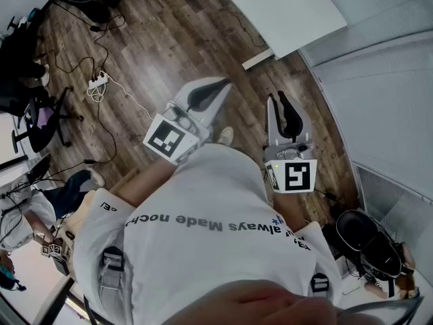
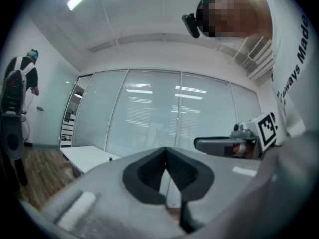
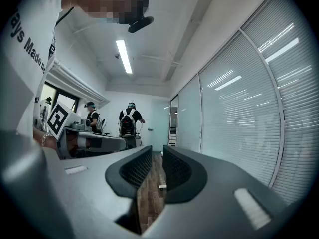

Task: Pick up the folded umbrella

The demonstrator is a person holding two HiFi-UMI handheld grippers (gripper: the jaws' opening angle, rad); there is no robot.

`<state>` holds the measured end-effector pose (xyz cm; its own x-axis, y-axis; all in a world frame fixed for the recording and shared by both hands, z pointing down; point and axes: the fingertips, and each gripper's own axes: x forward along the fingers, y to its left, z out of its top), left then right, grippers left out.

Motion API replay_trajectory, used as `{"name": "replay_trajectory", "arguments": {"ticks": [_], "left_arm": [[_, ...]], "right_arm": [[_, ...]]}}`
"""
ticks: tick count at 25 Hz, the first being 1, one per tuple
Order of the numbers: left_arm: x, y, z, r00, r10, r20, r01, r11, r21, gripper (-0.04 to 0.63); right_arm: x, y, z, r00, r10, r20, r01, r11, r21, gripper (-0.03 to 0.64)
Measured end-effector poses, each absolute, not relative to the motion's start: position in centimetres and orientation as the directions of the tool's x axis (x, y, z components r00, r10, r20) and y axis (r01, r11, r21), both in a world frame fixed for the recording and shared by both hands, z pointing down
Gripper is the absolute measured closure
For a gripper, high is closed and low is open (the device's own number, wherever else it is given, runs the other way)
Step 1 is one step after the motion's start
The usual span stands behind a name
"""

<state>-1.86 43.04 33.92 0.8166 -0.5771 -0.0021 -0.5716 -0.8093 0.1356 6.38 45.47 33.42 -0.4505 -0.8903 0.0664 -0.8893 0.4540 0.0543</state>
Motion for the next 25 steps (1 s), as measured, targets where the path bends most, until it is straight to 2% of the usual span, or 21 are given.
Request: {"name": "replay_trajectory", "arguments": {"ticks": [14, 25], "left_arm": [[1.2, 42.6, 34.2, 0.798, -0.602, -0.006, -0.596, -0.791, 0.142, 0.592], [2.7, 39.1, 36.7, 0.792, -0.610, 0.016, -0.602, -0.777, 0.183, 0.592]], "right_arm": [[10.0, 45.2, 33.0, -0.457, -0.889, 0.041, -0.888, 0.458, 0.044, 0.536], [11.5, 41.6, 35.6, -0.463, -0.883, 0.082, -0.885, 0.465, 0.011, 0.541]]}}
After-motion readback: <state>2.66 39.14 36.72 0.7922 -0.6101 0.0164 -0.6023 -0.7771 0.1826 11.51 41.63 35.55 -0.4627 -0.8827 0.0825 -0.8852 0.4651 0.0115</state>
